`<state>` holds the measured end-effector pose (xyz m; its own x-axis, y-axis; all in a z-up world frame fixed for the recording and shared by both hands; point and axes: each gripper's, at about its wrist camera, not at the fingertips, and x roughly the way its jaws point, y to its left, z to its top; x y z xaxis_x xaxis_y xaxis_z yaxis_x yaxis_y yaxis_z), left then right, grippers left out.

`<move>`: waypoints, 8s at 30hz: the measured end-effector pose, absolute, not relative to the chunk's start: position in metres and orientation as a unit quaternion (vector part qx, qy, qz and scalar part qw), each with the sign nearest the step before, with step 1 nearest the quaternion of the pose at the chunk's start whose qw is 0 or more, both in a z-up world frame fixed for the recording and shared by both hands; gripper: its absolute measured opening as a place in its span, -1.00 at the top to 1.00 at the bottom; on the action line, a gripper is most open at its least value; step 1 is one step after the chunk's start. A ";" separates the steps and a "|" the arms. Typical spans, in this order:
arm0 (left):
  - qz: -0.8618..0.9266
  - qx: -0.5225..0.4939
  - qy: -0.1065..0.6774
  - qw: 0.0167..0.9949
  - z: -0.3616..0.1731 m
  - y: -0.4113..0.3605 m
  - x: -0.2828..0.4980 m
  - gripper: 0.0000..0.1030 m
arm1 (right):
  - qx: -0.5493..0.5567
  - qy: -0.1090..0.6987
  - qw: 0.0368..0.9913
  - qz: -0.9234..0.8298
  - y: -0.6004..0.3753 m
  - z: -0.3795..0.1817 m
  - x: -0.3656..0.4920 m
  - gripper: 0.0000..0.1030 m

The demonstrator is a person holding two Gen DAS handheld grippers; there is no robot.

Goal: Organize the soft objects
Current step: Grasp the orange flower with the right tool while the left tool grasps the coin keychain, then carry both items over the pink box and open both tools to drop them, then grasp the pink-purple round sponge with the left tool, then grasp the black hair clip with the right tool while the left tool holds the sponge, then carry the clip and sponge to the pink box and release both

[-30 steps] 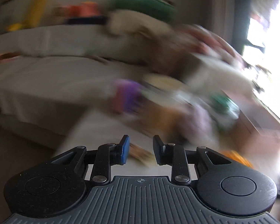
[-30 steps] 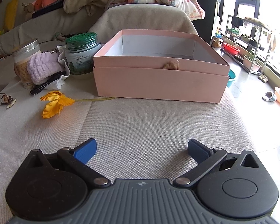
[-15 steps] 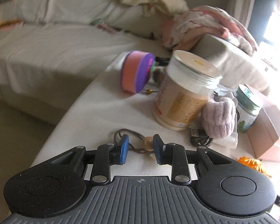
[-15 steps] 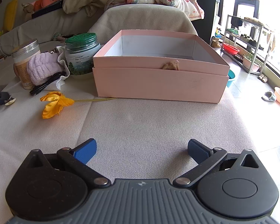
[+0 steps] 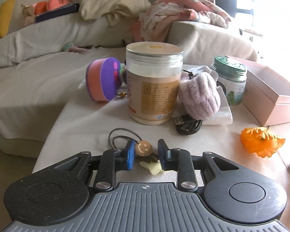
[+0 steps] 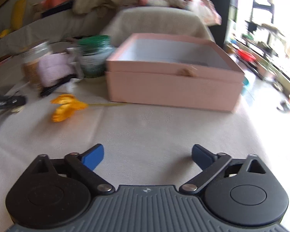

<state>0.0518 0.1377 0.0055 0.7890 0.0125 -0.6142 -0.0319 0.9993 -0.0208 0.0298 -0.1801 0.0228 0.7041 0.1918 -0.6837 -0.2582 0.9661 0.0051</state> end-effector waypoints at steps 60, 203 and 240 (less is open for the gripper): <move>-0.150 -0.087 0.324 0.930 0.038 0.124 -0.016 0.59 | -0.223 0.186 0.934 0.209 -0.092 0.079 -0.020 0.83; -0.110 -0.122 0.231 0.959 0.035 0.294 0.130 0.34 | -0.173 0.537 0.791 0.235 0.149 0.084 0.382 -0.31; -0.347 -0.213 0.337 0.849 0.099 0.001 0.226 0.32 | -0.065 0.311 0.940 0.128 -0.250 0.222 0.199 0.17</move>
<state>0.2256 0.0011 0.0994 0.5331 -0.7321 -0.4242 0.4457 0.6691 -0.5947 0.1990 -0.2496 0.2216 0.7741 0.2002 -0.6006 -0.2810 0.9588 -0.0427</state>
